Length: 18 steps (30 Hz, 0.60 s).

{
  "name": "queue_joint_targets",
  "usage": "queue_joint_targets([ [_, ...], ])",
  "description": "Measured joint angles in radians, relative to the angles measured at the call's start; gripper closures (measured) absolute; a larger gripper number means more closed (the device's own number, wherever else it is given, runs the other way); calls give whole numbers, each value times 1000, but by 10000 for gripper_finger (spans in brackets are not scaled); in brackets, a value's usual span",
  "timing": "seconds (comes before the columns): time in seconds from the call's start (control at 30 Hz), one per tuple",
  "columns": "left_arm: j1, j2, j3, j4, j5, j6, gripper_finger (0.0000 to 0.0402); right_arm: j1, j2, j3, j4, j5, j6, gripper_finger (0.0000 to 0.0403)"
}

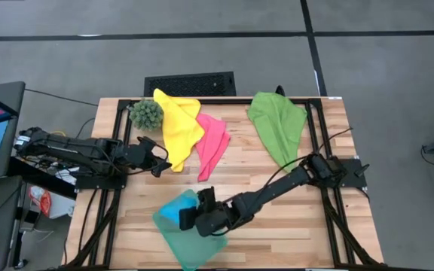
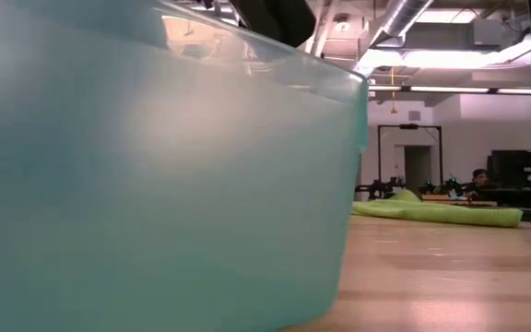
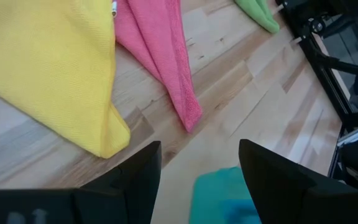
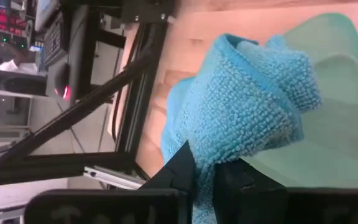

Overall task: Fold microfiber towels
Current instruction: Put the folded blue microfiber towel into the bin

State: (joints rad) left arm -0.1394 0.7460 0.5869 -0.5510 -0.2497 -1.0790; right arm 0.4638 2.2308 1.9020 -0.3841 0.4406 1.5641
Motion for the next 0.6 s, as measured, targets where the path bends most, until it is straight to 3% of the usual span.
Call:
queue_joint_targets([
  [0.6,0,0,0,-12,2,21,194,77,31,-7,-141,-145,139,347],
])
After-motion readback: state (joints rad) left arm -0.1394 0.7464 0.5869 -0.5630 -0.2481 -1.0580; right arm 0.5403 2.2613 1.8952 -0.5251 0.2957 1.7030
